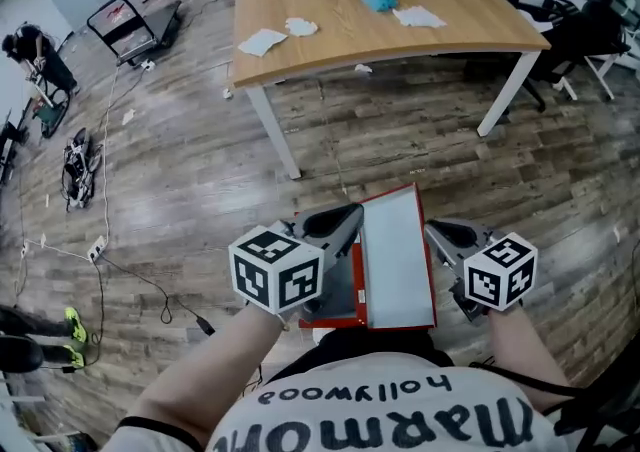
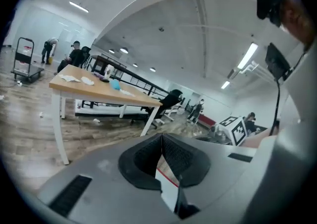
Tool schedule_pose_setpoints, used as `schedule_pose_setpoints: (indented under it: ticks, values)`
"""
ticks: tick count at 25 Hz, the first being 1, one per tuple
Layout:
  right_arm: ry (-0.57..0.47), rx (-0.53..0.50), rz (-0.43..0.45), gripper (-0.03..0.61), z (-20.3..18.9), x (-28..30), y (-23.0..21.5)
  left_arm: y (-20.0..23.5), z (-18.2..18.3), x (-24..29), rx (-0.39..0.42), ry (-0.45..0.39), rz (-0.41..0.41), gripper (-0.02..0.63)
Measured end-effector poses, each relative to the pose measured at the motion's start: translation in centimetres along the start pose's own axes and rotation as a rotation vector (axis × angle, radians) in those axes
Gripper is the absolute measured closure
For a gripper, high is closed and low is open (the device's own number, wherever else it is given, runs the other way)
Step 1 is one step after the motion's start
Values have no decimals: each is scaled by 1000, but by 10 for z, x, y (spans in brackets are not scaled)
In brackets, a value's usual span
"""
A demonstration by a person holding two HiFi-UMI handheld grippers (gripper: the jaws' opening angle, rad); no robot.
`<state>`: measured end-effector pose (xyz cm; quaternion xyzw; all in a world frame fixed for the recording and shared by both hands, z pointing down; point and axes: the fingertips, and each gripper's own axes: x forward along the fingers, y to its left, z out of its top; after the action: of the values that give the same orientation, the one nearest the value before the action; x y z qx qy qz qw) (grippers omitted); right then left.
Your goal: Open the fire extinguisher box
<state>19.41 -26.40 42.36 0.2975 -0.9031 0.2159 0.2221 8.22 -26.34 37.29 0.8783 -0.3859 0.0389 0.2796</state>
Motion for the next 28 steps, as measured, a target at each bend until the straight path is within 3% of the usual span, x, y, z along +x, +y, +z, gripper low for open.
schedule_pose_setpoints:
  ticks: [3,7,13,19,28]
  values:
    - [-21,-39,30,568,13,21,43,4,20,-46,-5,-54,-72,604]
    - [-66,-12,97,568,25,42,93,20,33,-90,12,-110,-30,604]
    - [-105,-25,159,568,51,38,164,4,16,-133,55,-68,-111,604]
    - [-104,-112,129,568,72,26,169,-10,9,-132,92,-47,-131,604]
    - [-142,-101,187,569,91,11,169,-18,5,-132,102,-58,-82,604]
